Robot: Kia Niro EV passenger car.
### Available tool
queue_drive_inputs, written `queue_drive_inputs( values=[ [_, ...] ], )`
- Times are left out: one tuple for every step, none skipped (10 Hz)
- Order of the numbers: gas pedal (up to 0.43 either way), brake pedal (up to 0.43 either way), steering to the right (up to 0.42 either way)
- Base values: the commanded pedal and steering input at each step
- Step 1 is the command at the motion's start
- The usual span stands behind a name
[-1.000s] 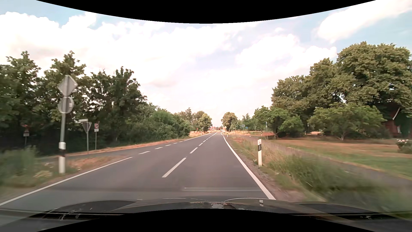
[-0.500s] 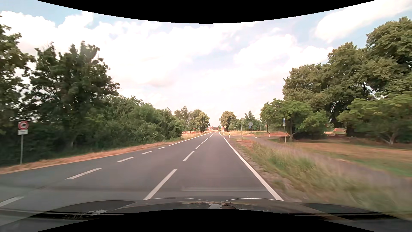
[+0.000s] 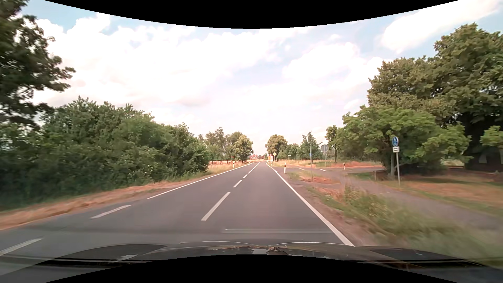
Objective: Follow the waypoints while adhering to traffic rules and regulations
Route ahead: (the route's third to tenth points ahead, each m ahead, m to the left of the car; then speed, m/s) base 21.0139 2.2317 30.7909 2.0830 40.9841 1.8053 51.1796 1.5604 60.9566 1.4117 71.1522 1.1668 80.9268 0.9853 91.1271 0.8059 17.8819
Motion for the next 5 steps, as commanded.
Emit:
queue_drive_inputs(
  values=[
    [0.000,0.000,0.004],
    [0.000,0.000,0.004],
    [0.000,0.000,0.004],
    [0.000,0.000,0.005],
    [0.000,0.000,0.004]
  ],
)
